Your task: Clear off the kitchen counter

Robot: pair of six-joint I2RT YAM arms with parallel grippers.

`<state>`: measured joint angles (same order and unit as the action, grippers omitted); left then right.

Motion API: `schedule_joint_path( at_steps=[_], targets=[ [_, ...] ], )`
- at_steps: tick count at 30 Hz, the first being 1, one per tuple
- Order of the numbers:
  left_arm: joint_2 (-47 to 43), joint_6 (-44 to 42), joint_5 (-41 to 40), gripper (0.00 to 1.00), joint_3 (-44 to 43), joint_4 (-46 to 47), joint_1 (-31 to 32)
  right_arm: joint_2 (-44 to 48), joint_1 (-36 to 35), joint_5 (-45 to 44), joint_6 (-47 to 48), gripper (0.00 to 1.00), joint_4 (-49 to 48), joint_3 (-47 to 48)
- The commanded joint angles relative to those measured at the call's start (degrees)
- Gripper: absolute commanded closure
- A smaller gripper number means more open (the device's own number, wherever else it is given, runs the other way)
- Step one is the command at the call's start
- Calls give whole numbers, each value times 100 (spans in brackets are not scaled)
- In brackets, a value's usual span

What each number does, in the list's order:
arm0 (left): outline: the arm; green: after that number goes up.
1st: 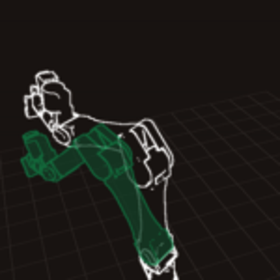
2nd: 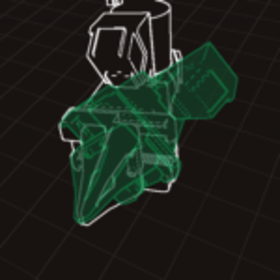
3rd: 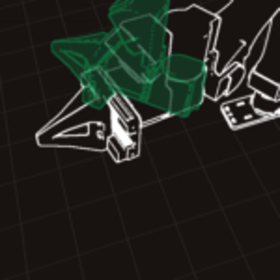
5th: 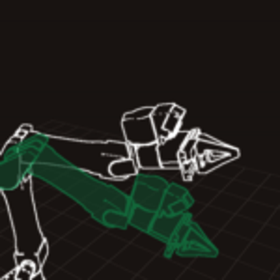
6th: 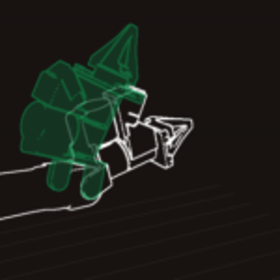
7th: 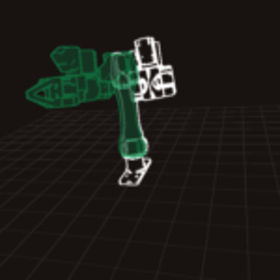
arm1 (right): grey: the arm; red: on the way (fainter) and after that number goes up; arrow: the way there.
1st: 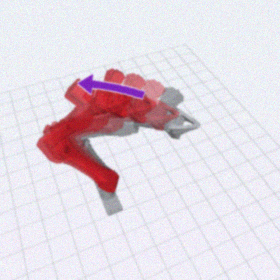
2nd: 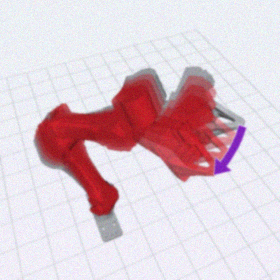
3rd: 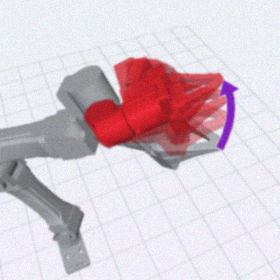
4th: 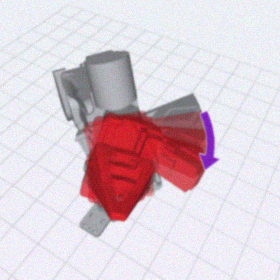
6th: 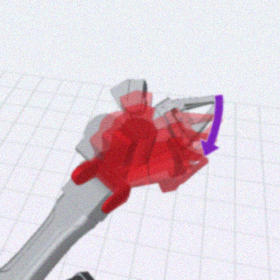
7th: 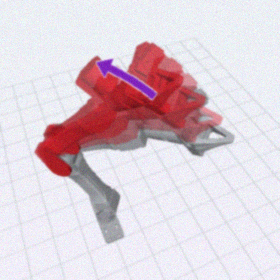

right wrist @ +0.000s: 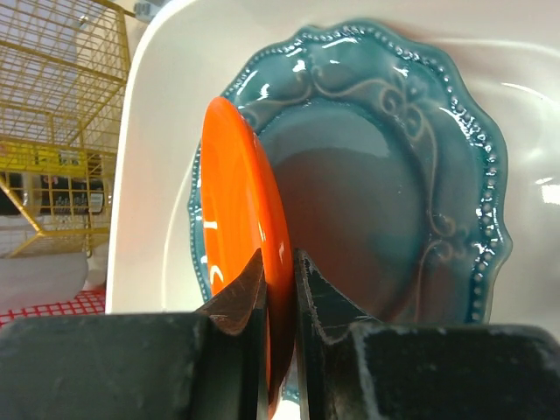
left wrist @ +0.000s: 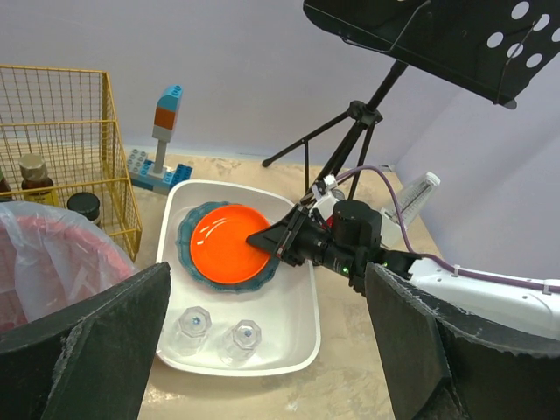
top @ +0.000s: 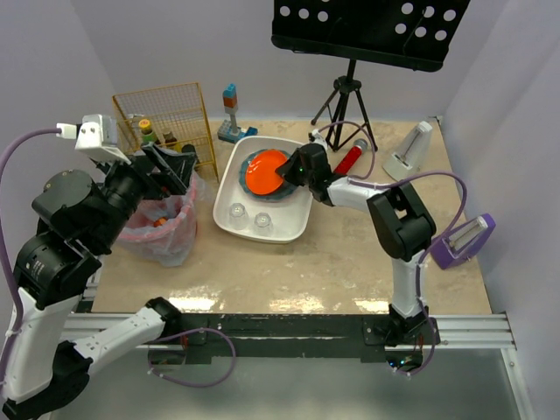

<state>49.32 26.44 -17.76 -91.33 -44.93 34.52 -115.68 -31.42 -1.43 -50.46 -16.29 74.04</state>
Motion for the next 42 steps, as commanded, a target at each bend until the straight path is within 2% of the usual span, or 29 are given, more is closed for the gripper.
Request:
schedule_joint_path(
  at_steps=[1,7,10,22,38,42],
  targets=[
    [-98,-7,0,4,80,107,-7,54,48,256,-254,100,-445,93],
    [-89,-7,-8,3,89,98,-7,-139,92,310,-482,97,-550,84],
    [-107,-7,0,3,98,98,-7,-227,110,319,-544,91,-550,102],
    [-212,37,-184,2,186,107,-7,-341,224,240,-658,89,-550,58],
    [-239,-7,-281,2,186,168,-7,-500,250,240,-483,60,-182,304],
    [-195,-16,-272,2,194,160,-7,-473,250,170,-360,56,99,444]
  ],
)
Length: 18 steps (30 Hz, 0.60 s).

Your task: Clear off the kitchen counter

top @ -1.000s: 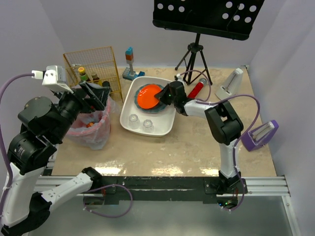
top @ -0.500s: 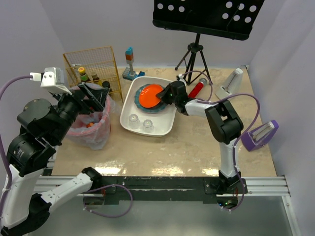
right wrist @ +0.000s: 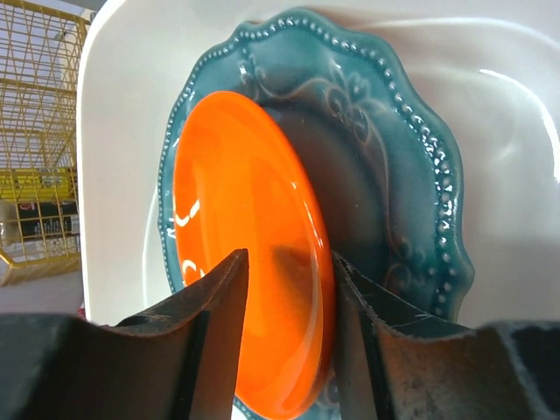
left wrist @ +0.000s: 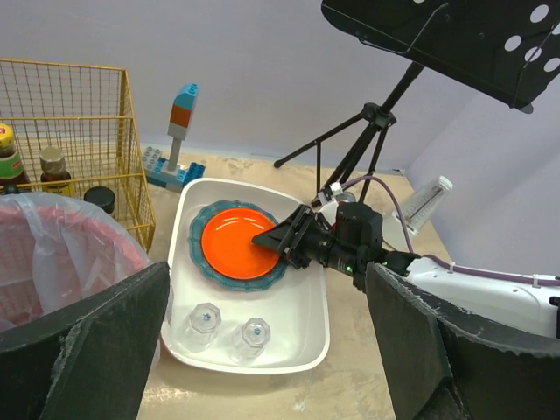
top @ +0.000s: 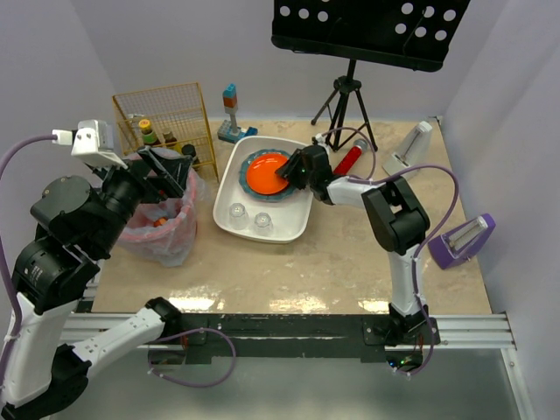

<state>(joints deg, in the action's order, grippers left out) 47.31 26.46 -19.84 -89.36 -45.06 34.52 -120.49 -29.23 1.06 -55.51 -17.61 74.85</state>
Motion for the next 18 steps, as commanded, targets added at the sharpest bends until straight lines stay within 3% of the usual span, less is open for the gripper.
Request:
schedule_joint_path(
  at_steps=[1,5,9,18],
  targets=[
    [15,-18,-56,2,-2,182,-16,16,32,-88,215,55,327,399],
    [77,0,-38,2,15,182,-7,122,32,-387,470,50,679,539],
    [129,0,-12,2,15,208,-7,166,32,-580,742,38,1022,653],
    [121,-9,6,2,50,305,-16,429,32,-1055,1120,36,1452,689]
  ],
)
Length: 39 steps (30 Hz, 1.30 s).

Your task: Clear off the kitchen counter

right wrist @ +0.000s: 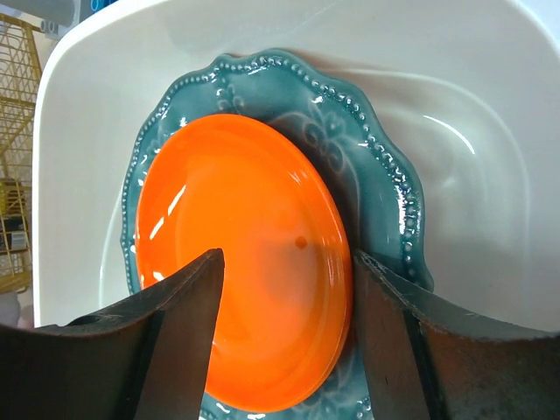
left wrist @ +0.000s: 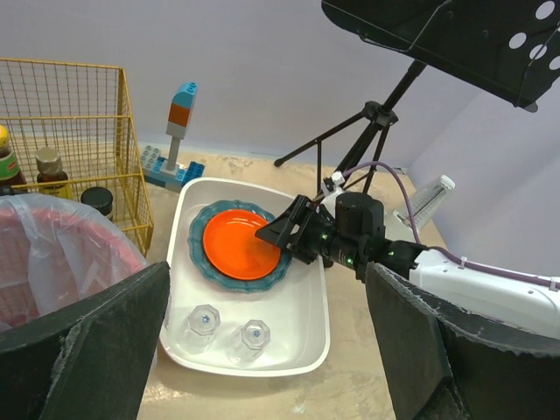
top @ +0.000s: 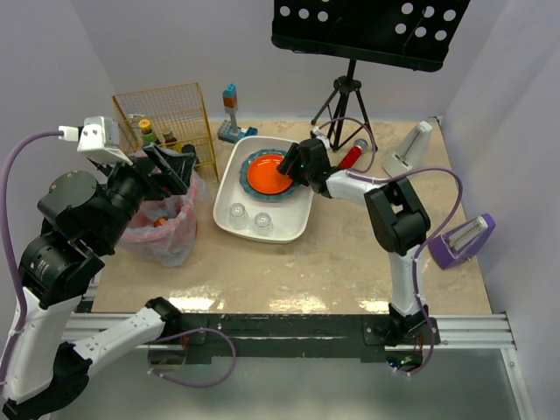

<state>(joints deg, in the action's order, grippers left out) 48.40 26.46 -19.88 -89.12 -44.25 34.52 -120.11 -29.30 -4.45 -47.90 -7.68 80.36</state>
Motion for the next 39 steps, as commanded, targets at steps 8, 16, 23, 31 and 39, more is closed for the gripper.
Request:
schedule_joint_path(
  at_steps=[8,16,23,31,39],
  targets=[
    [108,-18,72,2,62,232,-7,770,38,-1084,624,36,759,77],
    [108,-27,116,3,185,250,-7,1428,38,-1383,914,36,759,-204],
    [249,8,177,2,299,259,-7,2412,30,-760,1405,2,610,-986],
    [292,-9,204,1,553,391,-7,3695,30,-522,1810,2,698,-1856],
    [179,-27,186,0,1317,619,-16,5242,29,-478,2425,2,628,-2849]
  ],
)
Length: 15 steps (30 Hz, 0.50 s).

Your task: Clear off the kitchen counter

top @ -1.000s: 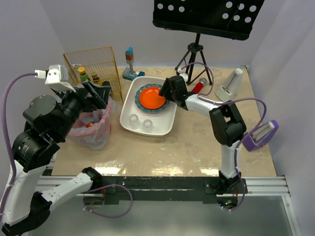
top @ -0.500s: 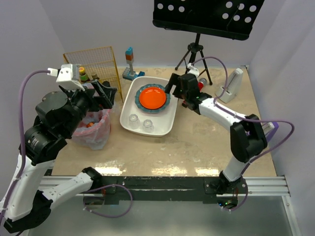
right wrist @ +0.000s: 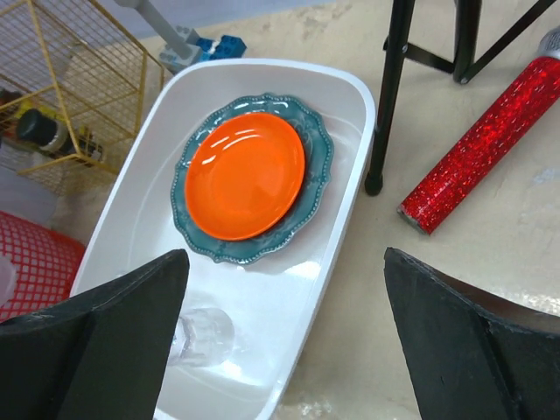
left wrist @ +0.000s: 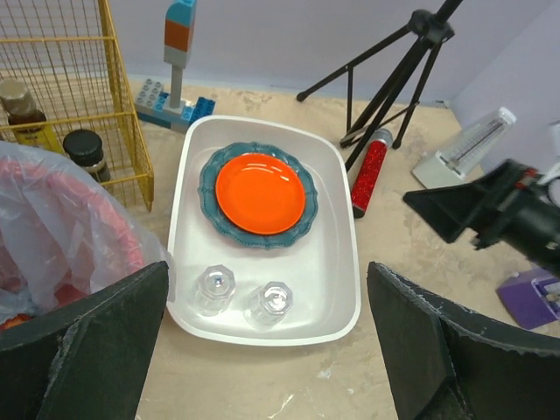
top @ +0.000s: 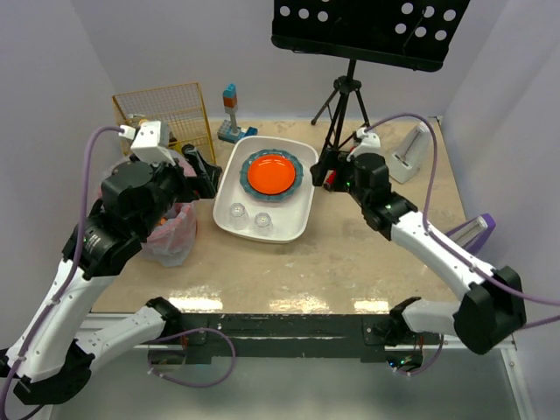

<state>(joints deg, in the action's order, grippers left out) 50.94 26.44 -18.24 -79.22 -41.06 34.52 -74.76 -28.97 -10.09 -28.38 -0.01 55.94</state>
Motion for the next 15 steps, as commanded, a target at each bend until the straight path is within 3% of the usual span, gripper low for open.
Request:
schedule_joint_path(
  at_steps=[1,15],
  targets=[
    [-119,-16,22,0,433,344,-7,917,-3,86,500,2,-174,-583],
    [-461,389,5,0,2173,809,-7,3643,-3,-283,-80,2,-896,-2781]
  ],
)
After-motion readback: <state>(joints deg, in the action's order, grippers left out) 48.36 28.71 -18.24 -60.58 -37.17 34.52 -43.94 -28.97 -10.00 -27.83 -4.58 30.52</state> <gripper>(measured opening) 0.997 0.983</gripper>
